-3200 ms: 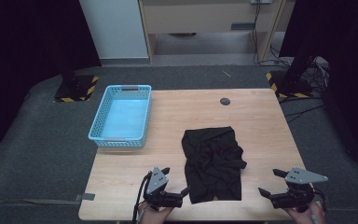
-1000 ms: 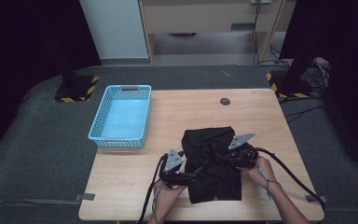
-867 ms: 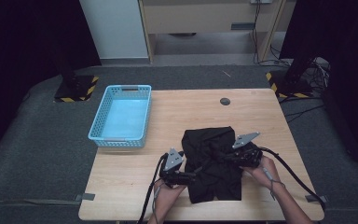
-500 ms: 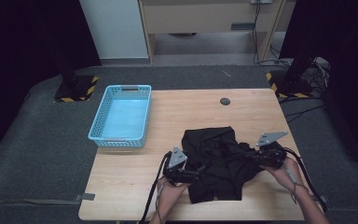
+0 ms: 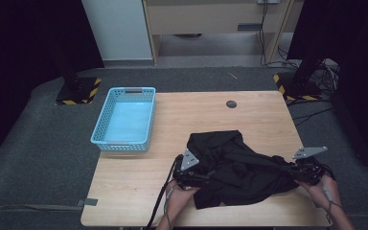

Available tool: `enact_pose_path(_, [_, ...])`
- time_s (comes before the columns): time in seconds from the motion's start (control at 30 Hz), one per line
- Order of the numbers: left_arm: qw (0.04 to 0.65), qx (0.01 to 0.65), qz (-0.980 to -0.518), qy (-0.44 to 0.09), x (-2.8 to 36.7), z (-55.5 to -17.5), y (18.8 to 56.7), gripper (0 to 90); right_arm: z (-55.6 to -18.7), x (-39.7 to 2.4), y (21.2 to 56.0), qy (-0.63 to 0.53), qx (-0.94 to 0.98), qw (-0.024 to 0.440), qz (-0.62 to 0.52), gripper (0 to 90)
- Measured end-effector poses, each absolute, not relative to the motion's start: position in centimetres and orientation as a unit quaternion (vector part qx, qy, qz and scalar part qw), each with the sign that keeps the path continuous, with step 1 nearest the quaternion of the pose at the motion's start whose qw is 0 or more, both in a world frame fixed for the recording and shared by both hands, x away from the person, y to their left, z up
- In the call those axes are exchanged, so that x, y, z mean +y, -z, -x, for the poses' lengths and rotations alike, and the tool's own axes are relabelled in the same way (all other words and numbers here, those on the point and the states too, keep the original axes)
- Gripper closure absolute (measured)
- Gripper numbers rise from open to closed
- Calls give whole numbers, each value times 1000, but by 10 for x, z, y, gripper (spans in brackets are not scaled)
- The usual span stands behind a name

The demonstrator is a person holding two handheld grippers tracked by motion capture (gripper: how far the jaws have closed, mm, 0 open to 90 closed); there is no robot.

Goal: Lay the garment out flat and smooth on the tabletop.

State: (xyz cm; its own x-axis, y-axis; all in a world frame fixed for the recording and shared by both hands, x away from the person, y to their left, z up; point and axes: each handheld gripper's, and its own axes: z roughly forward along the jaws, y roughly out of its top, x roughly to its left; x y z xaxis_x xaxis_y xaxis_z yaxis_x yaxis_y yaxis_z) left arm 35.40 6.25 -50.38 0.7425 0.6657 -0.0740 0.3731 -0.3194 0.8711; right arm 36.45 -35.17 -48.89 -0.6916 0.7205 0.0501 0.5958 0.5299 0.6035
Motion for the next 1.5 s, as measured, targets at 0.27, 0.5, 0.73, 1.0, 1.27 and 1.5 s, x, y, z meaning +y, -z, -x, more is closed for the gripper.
enact_pose_path(0.27, [470, 323, -808, -147, 60, -357, 510, 111, -363, -346, 495, -318, 863, 102, -379, 558])
enact_pose_path(0.5, [466, 324, -811, -143, 59, -358, 512, 110, -374, -308, 480, -338, 873, 107, -336, 379])
enact_pose_path(0.73, [469, 321, -811, -141, 59, -357, 511, 100, -391, -264, 480, -356, 881, 83, -301, 289])
enact_pose_path(1.0, [470, 323, -809, -141, 59, -357, 511, 74, -412, -229, 487, -334, 895, 70, -289, 203])
enact_pose_path(1.27, [472, 323, -809, -140, 60, -357, 511, 70, -420, -213, 493, -309, 900, 98, -290, 354])
enact_pose_path(1.5, [472, 322, -809, -140, 60, -358, 512, 71, -420, -212, 496, -296, 904, 111, -289, 594])
